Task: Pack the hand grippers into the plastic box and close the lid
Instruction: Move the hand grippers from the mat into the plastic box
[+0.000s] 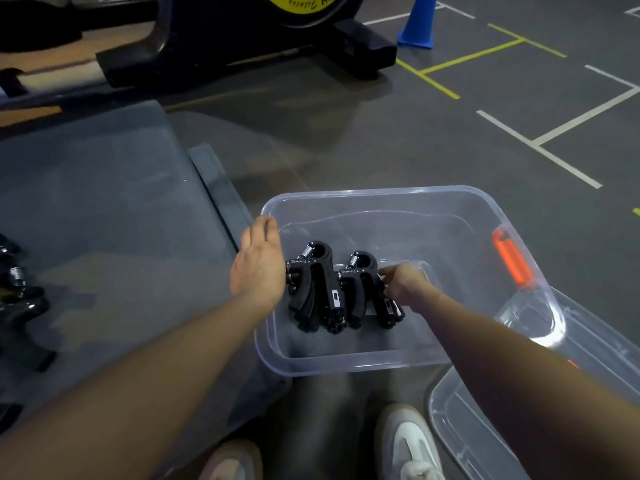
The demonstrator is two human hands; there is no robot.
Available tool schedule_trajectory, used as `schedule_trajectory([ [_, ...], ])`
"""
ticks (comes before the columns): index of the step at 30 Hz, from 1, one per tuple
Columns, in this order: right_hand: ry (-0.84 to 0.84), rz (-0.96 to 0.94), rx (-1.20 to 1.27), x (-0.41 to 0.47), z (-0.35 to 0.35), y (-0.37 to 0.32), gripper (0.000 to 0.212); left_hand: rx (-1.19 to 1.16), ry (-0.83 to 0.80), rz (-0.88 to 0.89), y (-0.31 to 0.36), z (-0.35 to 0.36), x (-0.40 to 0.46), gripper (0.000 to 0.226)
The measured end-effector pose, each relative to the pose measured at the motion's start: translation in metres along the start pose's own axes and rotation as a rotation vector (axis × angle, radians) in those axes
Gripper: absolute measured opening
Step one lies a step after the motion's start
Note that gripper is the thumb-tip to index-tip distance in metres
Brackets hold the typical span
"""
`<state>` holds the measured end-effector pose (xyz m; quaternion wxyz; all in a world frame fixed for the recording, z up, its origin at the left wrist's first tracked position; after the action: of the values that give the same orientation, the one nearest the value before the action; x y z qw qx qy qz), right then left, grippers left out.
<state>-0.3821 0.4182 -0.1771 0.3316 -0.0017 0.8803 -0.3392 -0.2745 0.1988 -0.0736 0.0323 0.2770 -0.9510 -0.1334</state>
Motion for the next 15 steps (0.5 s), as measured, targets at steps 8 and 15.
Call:
schedule_trajectory([
  [8,0.148,-0.183,-0.076,-0.015,-0.008,-0.055,0.038,-0.087,-0.112,0.007,-0.006,-0.012,-0.003,0.059],
  [15,0.216,-0.395,0.006,-0.073,0.011,-0.15,0.032,-0.146,-0.139,-0.086,-0.045,-0.063,-0.013,0.047],
])
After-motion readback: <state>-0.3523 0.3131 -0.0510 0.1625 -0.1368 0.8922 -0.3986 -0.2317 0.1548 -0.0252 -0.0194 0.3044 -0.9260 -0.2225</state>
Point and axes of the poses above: each hand's wrist, its own x-axis towards the middle knuckle, its own z-axis out of the palm, y = z × x, the point moved 6 cm from there along x, towards the middle knuckle, and after that the axes turned 5 degrees about -z, right-handed, at the moved point
